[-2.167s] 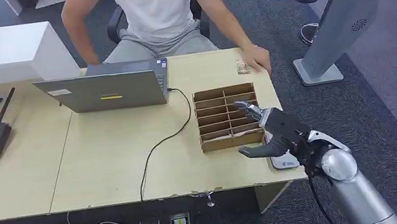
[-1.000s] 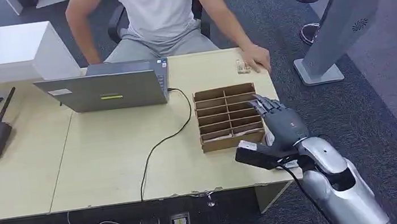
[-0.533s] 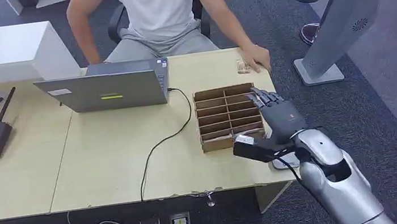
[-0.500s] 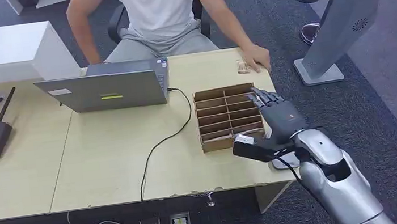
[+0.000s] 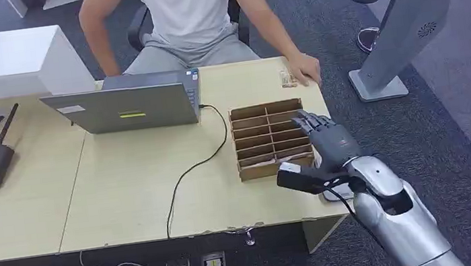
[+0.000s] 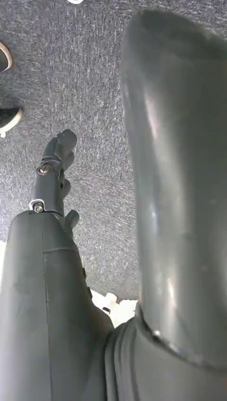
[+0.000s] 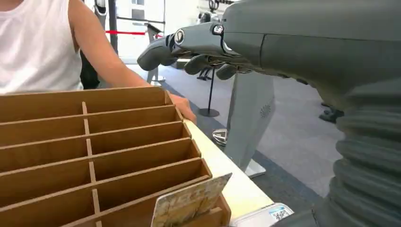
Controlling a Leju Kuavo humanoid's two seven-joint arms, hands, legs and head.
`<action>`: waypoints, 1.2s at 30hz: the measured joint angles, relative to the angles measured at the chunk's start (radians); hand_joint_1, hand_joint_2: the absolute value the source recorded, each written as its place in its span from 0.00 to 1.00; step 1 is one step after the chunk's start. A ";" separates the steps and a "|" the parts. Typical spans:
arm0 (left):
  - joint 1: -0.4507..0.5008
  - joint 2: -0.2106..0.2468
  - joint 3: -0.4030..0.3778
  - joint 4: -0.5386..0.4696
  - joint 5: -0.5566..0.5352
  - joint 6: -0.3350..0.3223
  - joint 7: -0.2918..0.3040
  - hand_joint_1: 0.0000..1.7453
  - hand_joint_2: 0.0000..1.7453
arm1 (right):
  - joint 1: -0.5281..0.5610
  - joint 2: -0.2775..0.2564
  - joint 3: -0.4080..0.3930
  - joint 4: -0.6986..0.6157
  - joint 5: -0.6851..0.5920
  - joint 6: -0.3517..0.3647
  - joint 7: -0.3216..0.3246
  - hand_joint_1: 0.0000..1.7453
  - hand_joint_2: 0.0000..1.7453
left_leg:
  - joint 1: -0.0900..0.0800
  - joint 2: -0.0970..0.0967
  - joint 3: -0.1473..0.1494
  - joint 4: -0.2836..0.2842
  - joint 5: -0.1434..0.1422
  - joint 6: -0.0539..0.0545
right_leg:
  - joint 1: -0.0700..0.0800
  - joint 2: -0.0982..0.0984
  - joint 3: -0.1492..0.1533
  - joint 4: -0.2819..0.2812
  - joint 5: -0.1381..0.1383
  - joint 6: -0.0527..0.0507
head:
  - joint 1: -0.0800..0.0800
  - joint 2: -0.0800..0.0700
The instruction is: Pass the card to the sensor for recognition and then transmit it.
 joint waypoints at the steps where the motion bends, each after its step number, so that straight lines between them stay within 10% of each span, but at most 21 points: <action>1: 0.000 0.000 0.000 0.000 0.000 0.000 0.000 0.00 0.00 | 0.000 0.000 0.000 0.004 0.000 0.000 0.000 0.00 1.00 | 0.000 0.000 0.000 0.000 0.000 0.000 | 0.000 0.000 0.000 0.000 0.000 0.000 | 0.000 0.000; 34: 0.000 0.000 0.000 0.000 -0.009 0.000 0.002 0.00 0.00 | -0.018 0.046 0.000 0.154 -0.024 -0.047 -0.023 0.00 1.00 | 0.000 0.000 0.000 0.000 0.000 0.000 | 0.000 0.000 0.000 0.000 0.000 0.000 | 0.000 0.000; 36: 0.000 0.000 0.000 0.000 -0.010 0.000 0.002 0.00 0.00 | -0.018 0.046 0.001 0.162 -0.024 -0.048 -0.021 0.18 1.00 | 0.000 0.000 0.000 0.000 0.000 0.000 | 0.000 0.000 0.000 0.000 0.000 0.000 | 0.000 0.000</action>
